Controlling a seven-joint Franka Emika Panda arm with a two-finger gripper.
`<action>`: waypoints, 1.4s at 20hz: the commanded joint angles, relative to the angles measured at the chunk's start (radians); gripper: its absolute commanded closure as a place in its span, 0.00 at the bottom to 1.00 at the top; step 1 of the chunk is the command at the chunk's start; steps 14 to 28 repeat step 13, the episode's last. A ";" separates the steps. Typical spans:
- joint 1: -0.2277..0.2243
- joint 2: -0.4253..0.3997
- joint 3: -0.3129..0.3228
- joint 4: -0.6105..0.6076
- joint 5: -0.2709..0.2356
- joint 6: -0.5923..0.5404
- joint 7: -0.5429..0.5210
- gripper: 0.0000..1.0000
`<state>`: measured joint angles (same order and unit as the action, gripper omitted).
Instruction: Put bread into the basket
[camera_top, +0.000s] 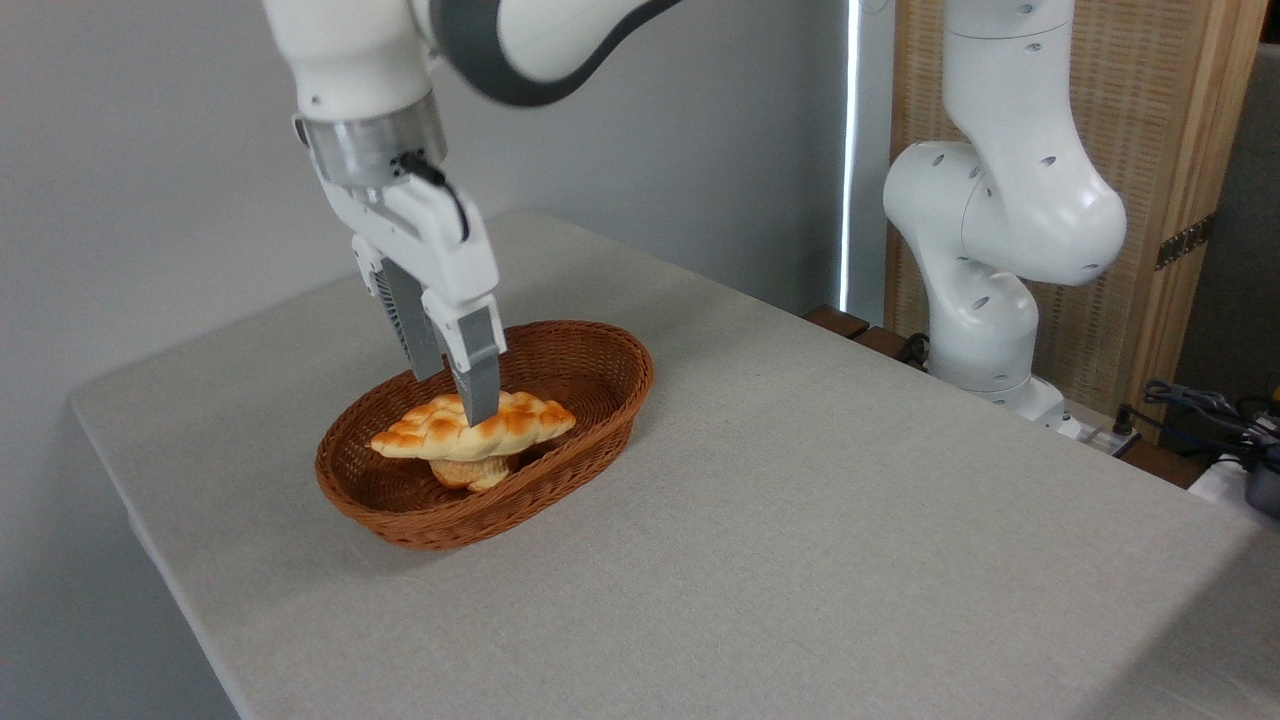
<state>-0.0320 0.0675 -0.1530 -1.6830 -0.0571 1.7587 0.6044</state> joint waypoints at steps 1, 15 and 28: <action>-0.006 -0.046 0.093 0.008 0.008 -0.007 0.034 0.00; -0.005 -0.060 0.199 0.008 -0.013 -0.016 0.138 0.00; -0.005 -0.060 0.199 0.008 -0.013 -0.016 0.138 0.00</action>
